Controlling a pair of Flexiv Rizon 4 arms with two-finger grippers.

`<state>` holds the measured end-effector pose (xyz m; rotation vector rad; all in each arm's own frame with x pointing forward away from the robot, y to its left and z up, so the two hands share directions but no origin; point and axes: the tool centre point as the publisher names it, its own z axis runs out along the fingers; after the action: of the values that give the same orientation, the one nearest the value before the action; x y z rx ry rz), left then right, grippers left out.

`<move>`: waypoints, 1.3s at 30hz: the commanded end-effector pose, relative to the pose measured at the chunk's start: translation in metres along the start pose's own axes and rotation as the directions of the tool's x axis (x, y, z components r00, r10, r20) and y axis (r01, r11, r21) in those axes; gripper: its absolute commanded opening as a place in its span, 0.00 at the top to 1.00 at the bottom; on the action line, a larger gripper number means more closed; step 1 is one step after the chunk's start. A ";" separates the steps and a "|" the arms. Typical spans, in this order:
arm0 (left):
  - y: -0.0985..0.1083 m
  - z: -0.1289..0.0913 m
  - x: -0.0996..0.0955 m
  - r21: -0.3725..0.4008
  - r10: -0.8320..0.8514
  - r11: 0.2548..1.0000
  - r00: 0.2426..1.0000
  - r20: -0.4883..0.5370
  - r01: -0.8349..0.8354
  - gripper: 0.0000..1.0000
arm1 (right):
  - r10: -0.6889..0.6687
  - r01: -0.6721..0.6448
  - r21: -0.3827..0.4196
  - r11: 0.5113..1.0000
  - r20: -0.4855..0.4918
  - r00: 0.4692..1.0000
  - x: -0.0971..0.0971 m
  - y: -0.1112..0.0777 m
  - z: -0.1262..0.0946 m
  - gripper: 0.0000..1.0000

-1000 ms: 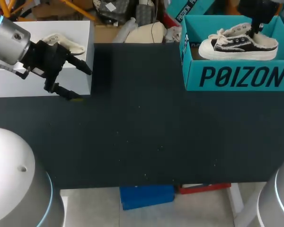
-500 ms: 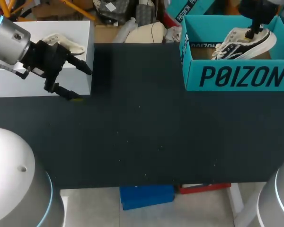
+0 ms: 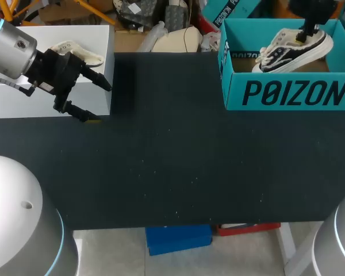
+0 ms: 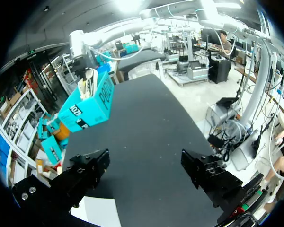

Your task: Take the shoe out of the shoebox, open the shoe tongue, remove and reinsert the insole, then place the shoe into the shoebox

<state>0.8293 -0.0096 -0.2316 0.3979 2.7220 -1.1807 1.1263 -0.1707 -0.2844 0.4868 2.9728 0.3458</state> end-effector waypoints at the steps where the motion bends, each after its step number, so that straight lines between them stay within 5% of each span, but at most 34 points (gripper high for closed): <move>1: 0.000 0.000 0.001 -0.005 -0.001 1.000 1.000 0.000 0.001 0.00 | -0.004 0.004 -0.021 1.000 -0.018 1.000 -0.007 0.000 0.013 1.00; 20: 0.000 0.000 0.001 -0.005 -0.001 1.000 1.000 0.000 0.001 0.00 | -0.064 0.056 -0.132 0.990 -0.059 0.996 0.007 0.003 0.046 1.00; 30: 0.000 0.000 0.001 -0.005 -0.001 1.000 1.000 0.000 0.001 0.00 | -0.110 0.105 -0.059 0.993 -0.084 0.990 0.010 -0.001 0.050 1.00; 33: 0.000 0.000 0.001 -0.005 -0.001 1.000 1.000 0.000 0.001 0.00 | -0.128 0.127 -0.015 0.992 -0.087 0.988 0.010 -0.004 0.049 0.00; 39: 0.000 0.000 0.001 -0.005 -0.001 1.000 1.000 0.000 0.001 0.00 | -0.126 0.130 0.029 0.991 -0.096 0.987 0.010 -0.005 0.043 0.00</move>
<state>0.8293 -0.0096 -0.2316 0.3980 2.7220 -1.1807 1.1177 -0.1652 -0.3336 0.2869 3.0700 0.3483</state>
